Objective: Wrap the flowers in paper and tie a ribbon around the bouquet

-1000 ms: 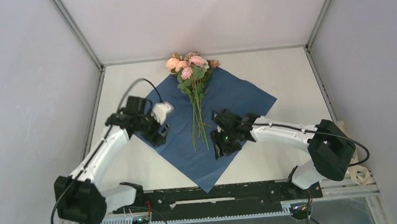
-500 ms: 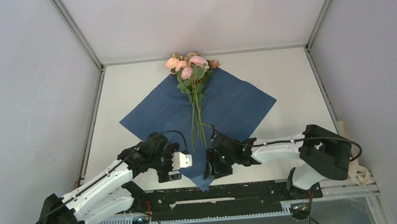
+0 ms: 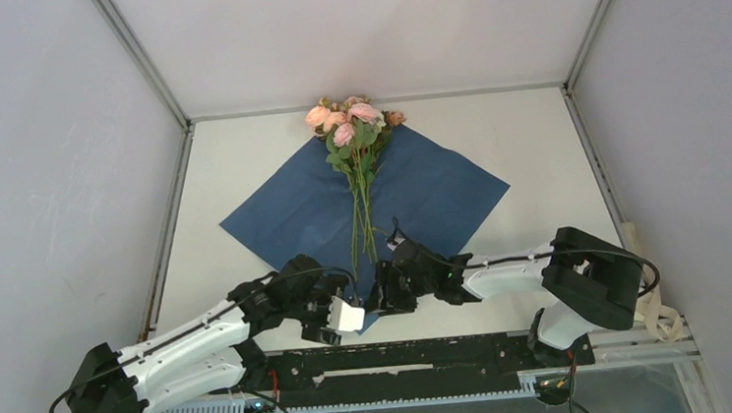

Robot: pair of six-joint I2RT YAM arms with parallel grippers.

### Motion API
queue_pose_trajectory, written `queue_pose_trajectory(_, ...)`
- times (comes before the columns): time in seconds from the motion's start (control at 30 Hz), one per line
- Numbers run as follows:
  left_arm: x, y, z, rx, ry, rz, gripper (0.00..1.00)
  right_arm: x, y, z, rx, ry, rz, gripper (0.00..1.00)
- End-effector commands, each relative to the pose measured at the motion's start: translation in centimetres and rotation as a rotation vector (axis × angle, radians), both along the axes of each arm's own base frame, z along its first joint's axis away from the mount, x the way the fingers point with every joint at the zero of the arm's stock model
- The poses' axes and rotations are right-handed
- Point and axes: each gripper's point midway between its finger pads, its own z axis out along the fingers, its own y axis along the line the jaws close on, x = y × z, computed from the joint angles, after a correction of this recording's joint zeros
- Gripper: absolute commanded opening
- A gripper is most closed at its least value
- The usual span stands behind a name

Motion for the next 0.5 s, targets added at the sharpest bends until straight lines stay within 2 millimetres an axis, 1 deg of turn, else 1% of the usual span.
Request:
queue_pose_trajectory(0.0,0.6,-1.4,-0.1,-0.035,-0.050,0.010,0.97,1.6,0.6,1.1,0.050,-0.032,-0.041,0.58)
queue_pose_trajectory(0.07,1.4,-1.6,0.0,-0.041,-0.080,0.046,0.92,1.7,0.1,1.5,0.040,-0.046,-0.045,0.58)
queue_pose_trajectory(0.13,2.4,-1.9,0.1,-0.046,-0.115,0.072,0.80,1.9,-0.4,1.7,0.026,-0.065,-0.051,0.58)
queue_pose_trajectory(0.17,2.7,-1.9,0.1,-0.042,-0.123,0.082,0.70,1.9,-0.5,2.0,0.026,-0.072,-0.049,0.58)
queue_pose_trajectory(0.2,2.9,-1.9,0.2,-0.040,-0.126,0.090,0.54,1.9,-0.7,2.2,0.026,-0.075,-0.046,0.58)
queue_pose_trajectory(0.27,3.1,-2.2,0.4,-0.039,-0.116,0.109,0.31,1.9,-1.0,2.7,0.031,-0.081,-0.035,0.58)
queue_pose_trajectory(0.3,3.2,-2.3,0.6,-0.039,-0.109,0.117,0.22,2.0,-1.2,3.0,0.034,-0.087,-0.028,0.58)
queue_pose_trajectory(0.33,3.2,-2.4,0.8,-0.042,-0.104,0.121,0.15,2.0,-1.5,3.3,0.035,-0.092,-0.025,0.58)
queue_pose_trajectory(0.37,3.2,-2.5,0.9,-0.043,-0.099,0.121,0.09,2.2,-1.9,3.7,0.036,-0.102,-0.022,0.58)
queue_pose_trajectory(0.4,3.1,-2.6,1.1,-0.047,-0.095,0.118,0.06,2.5,-2.2,4.2,0.042,-0.116,-0.020,0.58)
queue_pose_trajectory(0.47,2.9,-2.8,1.5,-0.060,-0.089,0.111,0.04,2.9,-3.9,4.5,0.011,-0.128,-0.019,0.58)
